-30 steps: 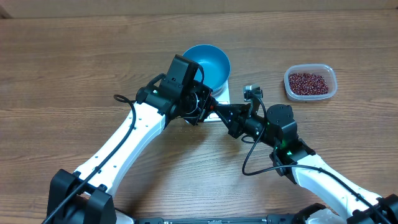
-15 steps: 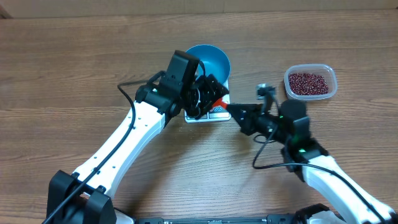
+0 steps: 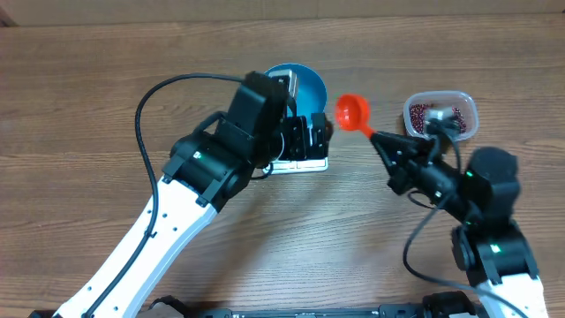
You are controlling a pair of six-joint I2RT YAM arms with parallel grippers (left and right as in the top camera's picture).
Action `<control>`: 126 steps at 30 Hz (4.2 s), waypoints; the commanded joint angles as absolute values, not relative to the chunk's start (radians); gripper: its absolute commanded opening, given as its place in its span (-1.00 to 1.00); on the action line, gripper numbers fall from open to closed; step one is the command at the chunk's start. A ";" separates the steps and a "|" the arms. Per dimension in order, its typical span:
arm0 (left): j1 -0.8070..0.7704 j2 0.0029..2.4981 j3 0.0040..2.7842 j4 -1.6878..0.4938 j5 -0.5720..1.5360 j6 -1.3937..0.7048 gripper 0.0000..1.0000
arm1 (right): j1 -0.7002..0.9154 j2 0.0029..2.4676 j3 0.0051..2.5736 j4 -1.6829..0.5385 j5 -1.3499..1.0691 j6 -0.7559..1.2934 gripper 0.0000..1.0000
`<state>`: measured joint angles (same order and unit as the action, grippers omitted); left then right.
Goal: Scoop item into bowl and weigh 150g on scale
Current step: 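Hand the scoop from the left gripper to the right gripper, then move the left gripper back over the scale display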
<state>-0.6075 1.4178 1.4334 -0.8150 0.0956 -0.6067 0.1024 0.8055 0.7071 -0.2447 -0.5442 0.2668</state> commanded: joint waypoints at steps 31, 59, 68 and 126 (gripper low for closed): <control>-0.702 1.863 1.435 -0.827 -0.164 -0.360 -0.92 | -0.120 0.762 0.733 -0.440 -0.355 0.199 -0.93; -0.700 2.070 1.435 -0.645 -0.291 -0.265 -0.92 | -0.120 0.809 0.733 -0.369 -0.337 0.200 -0.93; -0.699 2.075 1.435 -0.625 -0.287 -0.265 -0.92 | -0.120 0.809 0.733 -0.373 -0.337 0.200 -0.93; -0.554 1.473 1.309 -0.945 -0.044 -0.239 0.99 | -0.120 0.809 0.733 -0.421 -0.337 0.200 -0.93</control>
<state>-0.5556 1.4811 1.3159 -0.9440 -0.0330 -0.2546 -0.1116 0.8127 0.7071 -0.4297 -0.3473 0.2085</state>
